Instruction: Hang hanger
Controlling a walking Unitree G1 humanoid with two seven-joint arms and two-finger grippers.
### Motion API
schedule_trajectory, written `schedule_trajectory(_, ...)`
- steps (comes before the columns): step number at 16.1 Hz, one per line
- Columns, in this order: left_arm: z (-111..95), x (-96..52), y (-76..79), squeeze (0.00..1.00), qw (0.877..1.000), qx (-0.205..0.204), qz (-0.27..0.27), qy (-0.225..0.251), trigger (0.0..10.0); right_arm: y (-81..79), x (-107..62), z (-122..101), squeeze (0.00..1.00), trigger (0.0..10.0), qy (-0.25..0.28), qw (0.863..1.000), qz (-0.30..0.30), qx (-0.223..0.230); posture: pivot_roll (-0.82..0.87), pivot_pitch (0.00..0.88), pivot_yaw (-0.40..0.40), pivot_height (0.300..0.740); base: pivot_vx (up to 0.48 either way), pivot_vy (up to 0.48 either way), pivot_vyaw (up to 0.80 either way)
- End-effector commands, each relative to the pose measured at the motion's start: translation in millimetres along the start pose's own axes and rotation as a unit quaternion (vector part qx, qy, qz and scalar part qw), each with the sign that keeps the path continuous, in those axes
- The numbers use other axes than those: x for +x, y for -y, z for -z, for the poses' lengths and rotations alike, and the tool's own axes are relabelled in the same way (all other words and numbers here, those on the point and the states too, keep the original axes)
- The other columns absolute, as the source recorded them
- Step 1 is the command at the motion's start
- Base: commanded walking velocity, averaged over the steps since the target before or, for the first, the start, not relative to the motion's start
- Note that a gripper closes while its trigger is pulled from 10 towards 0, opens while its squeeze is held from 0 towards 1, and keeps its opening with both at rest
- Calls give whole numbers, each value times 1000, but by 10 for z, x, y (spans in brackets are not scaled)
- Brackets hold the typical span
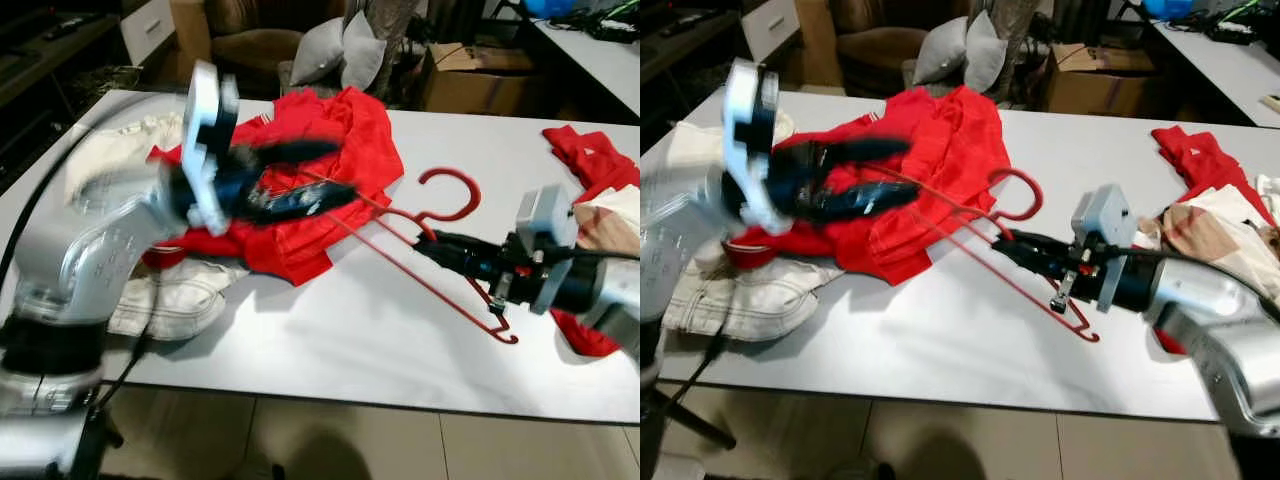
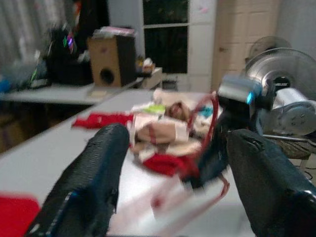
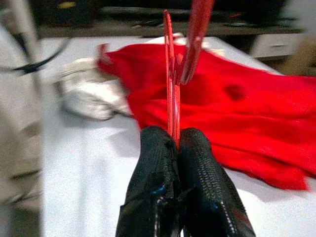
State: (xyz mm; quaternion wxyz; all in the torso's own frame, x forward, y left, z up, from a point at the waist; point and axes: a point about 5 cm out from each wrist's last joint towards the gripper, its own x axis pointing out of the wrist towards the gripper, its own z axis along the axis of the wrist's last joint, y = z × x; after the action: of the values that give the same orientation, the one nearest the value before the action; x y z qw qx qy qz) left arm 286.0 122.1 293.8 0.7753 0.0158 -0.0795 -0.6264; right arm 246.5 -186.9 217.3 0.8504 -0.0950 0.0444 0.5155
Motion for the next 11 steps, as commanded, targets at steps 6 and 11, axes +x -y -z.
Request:
schedule_trajectory(6,109,96,-144,0,981,56,74,-168,10000,117,-49,-304,0,10000,-18,995,-86,-57,82,0,21,740,0,0,0)
schedule_trajectory(11,276,106,-135,0,973,48,99,-205,10000,102,-52,-363,0,10000,-7,992,-109,-56,84,0,15,740,0,0,0)
